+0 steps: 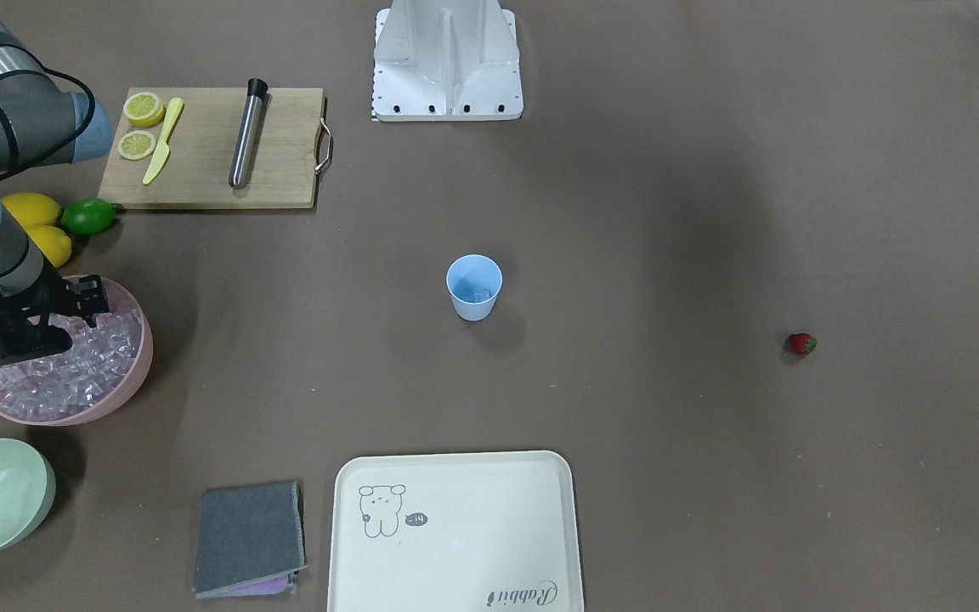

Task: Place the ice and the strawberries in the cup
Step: 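Lower the right gripper into the ice and grasp another cube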

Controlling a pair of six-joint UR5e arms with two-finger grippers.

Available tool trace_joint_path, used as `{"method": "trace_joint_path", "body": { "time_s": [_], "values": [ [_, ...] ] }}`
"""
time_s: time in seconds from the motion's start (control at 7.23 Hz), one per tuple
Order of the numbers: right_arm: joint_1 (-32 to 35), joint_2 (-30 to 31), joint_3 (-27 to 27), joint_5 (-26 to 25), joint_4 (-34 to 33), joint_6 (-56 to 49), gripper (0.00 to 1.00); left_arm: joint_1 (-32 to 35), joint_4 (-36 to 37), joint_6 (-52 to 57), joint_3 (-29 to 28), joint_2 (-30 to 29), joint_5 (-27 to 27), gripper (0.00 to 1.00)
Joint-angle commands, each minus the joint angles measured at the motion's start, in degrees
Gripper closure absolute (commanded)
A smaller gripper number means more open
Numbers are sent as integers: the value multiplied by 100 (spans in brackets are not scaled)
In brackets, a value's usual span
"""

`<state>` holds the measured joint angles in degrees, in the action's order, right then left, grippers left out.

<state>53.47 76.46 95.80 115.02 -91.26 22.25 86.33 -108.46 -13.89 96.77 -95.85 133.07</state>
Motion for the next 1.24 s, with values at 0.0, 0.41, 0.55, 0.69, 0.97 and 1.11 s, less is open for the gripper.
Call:
{"method": "trace_joint_path", "body": {
  "time_s": [0.0,0.41,0.55,0.69,0.97,1.11],
  "values": [
    [-21,36,8,-59,3,7,36,-11,0,-8,17,4,0,2],
    [-21,27,44,-59,3,16,43,-20,0,-8,17,13,0,2],
    [-21,27,52,-59,3,33,51,-20,0,0,8,13,0,2],
    [-21,36,44,-85,3,42,58,-20,0,1,8,22,0,2],
    [-21,27,44,-94,3,51,73,-28,-87,-8,-9,48,0,2],
    [-21,18,52,-94,3,51,80,-28,-88,-8,-9,57,0,2]
  ]
}}
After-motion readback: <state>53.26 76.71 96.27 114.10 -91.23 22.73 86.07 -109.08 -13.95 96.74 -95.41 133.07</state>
